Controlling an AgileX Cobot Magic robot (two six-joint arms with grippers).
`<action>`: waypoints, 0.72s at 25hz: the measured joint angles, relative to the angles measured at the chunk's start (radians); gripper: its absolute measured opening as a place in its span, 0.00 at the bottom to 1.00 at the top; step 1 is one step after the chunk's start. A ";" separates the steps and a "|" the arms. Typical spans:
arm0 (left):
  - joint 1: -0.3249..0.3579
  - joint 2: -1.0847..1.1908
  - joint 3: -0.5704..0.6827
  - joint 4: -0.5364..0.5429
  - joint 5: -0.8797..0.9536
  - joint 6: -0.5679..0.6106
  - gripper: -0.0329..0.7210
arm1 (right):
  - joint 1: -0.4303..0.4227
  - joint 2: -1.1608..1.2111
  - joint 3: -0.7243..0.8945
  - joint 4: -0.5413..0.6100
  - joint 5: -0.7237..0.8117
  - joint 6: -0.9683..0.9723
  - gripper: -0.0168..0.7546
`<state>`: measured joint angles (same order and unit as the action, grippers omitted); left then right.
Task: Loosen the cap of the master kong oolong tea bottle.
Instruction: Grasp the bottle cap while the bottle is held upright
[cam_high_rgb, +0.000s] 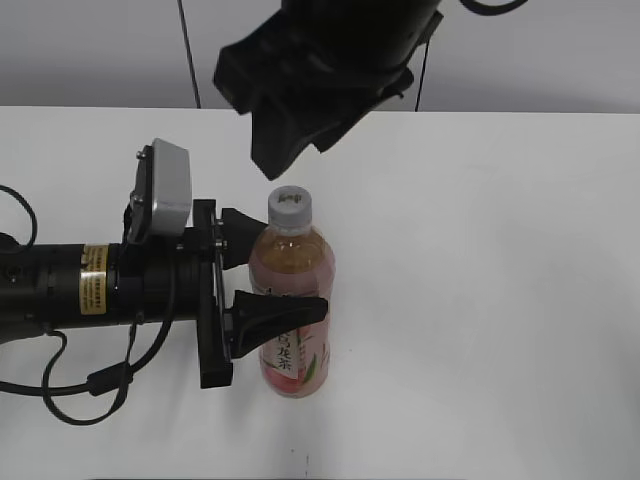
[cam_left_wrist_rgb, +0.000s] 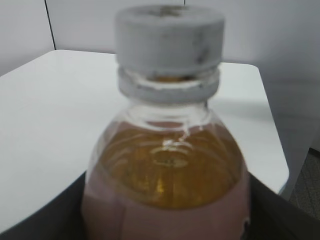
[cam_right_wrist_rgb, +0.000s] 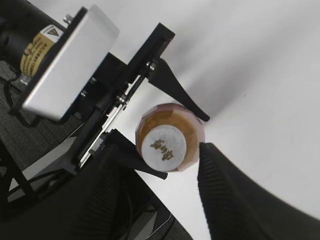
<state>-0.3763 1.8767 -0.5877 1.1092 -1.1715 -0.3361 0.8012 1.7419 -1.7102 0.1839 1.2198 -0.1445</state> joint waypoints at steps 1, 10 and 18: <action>0.000 0.000 0.000 0.000 0.000 0.000 0.66 | 0.000 0.000 0.009 0.002 0.000 0.005 0.52; 0.000 0.000 0.000 0.000 0.000 0.000 0.66 | 0.000 0.014 0.020 0.017 0.001 0.009 0.52; 0.000 0.000 0.000 0.000 0.000 0.000 0.66 | 0.000 0.046 0.020 0.014 0.001 -0.008 0.60</action>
<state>-0.3763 1.8767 -0.5877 1.1092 -1.1715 -0.3361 0.8012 1.7875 -1.6898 0.1981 1.2207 -0.1520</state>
